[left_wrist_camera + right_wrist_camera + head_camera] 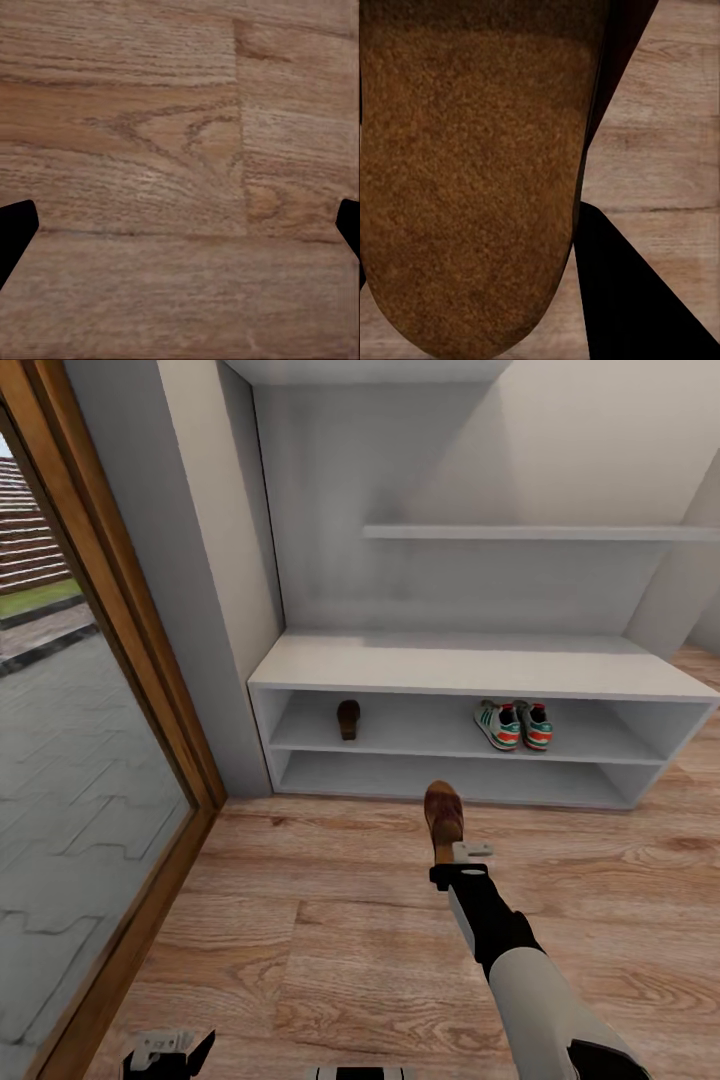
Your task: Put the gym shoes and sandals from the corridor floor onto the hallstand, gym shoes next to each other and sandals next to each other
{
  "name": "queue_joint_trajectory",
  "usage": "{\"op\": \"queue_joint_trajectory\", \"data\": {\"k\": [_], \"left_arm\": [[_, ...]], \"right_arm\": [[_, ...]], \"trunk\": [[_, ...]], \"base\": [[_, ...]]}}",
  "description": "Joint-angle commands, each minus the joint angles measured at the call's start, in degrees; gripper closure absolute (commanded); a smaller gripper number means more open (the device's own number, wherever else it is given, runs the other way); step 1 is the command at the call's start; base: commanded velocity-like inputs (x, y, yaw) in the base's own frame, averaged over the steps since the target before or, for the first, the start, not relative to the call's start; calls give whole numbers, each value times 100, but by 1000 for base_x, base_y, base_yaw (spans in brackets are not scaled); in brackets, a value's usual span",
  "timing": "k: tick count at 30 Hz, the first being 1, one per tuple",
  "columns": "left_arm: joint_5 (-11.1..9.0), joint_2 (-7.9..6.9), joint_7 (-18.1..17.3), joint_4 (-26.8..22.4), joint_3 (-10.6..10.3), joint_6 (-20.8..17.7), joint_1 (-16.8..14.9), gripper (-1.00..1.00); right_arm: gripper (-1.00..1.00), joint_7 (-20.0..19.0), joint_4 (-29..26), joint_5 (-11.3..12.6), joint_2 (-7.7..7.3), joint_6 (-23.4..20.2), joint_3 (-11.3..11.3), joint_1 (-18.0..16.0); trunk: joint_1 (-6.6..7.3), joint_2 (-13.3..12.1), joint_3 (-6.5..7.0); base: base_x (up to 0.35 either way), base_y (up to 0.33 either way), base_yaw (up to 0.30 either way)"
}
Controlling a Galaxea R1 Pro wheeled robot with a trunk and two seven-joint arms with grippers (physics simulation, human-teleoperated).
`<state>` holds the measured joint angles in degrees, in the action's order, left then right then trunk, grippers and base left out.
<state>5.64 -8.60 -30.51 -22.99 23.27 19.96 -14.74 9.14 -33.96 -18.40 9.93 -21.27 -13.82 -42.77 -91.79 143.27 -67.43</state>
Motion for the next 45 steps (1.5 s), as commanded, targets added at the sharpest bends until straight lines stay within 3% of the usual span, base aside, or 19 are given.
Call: {"op": "queue_joint_trajectory", "data": {"k": [1, 5, 19, 31, 34, 35, 38, 45], "left_arm": [[54, 30, -63, 37, 55, 56, 4, -100], [50, 28, -192, 70, 90, 65, 8, -100], [60, 158, 260, 73, 127, 65, 20, -100], [206, 165, 646, 67, 125, 37, 17, -100], [303, 173, 742, 67, 134, 17, 17, -100], [440, 175, 801, 67, 134, 14, 16, -100], [530, 193, 801, 67, 139, 10, 16, -100], [575, 213, 798, 67, 140, 16, 15, -100]], "right_arm": [[100, 2, 6, -25, 7, -21, -19, -3], [100, -2, 11, -28, 7, -20, -21, -3], [100, 32, 330, -29, 7, -45, 52, -16], [100, 213, 281, -24, 7, -339, 68, -397], [100, 256, 179, -22, 7, -447, 168, -496], [100, 474, 8, -19, 7, -783, 619, -615], [100, 474, -244, -7, 7, -1042, 894, -641], [100, 466, -517, 10, 7, -1293, 1023, -652]], "trunk": [[1, 2, -4], [1, 2, -4], [1, 2, -4], [1, 2, -4], [1, 2, -4], [1, 2, -4], [1, 2, -4], [1, 2, -4]], "base": [[0, 0, 0], [0, 0, 0], [0, 0, 0], [0, 0, 0], [0, 0, 0], [0, 0, 0], [0, 0, 0], [0, 0, 0]]}}
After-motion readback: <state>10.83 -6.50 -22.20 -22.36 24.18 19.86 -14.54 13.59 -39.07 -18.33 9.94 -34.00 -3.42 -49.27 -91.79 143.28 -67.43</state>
